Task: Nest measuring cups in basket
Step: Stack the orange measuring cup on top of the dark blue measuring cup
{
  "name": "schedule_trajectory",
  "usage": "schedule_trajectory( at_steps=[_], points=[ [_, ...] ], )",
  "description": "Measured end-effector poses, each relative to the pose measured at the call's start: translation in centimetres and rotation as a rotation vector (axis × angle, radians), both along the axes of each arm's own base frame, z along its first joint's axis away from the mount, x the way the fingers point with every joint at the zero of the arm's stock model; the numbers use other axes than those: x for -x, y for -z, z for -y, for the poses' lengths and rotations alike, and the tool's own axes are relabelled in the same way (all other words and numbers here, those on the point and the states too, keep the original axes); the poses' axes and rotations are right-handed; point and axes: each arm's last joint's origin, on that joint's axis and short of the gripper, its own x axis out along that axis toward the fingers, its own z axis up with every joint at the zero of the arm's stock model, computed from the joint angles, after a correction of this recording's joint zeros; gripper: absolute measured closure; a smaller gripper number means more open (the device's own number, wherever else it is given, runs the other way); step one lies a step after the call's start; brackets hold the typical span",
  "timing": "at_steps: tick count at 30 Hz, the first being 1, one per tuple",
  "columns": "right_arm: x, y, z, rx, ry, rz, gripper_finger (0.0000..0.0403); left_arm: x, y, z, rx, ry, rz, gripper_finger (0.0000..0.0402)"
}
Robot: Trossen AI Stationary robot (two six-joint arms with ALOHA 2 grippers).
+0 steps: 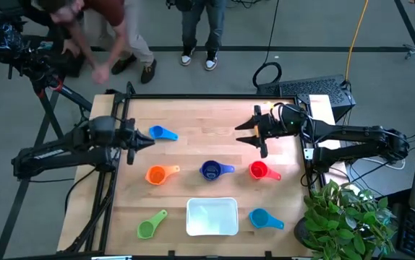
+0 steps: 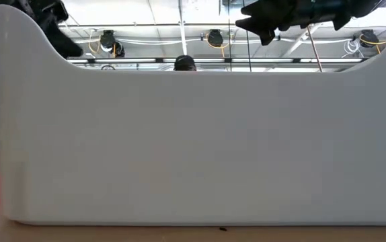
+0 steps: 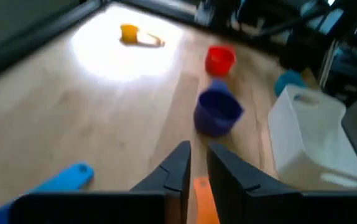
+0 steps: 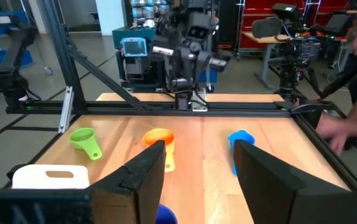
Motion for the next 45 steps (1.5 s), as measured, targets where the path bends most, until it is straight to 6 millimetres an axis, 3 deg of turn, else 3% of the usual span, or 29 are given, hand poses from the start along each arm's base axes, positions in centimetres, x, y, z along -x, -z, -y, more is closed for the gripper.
schedule_trajectory(
  at_steps=[11, 16, 21, 34, 45],
  points=[
    [0.0, 0.2, 0.0, 0.018, -0.003, -0.022, 0.0222, -3.7, 3.5, 1.1, 0.251, 0.037, -0.381, 0.0177],
    [0.0, 0.3, 0.0, 0.019, -0.003, -0.025, 0.0222, -5.1, 5.4, 1.9, 0.268, 0.054, -0.540, 0.0150],
    [0.1, 0.4, 0.0, 0.024, -0.005, -0.034, 0.0222, -5.7, 6.6, 2.3, 0.263, 0.016, -0.632, 0.0167],
    [0.1, 0.5, 0.0, 0.022, -0.005, -0.043, 0.0222, -6.1, 8.2, 2.3, 0.295, -0.094, -0.768, 0.0258],
    [0.1, 0.8, 0.0, 0.013, -0.005, -0.076, 0.0222, -6.6, 9.2, 2.3, 0.308, -0.118, -0.830, 0.0367]
  ],
)
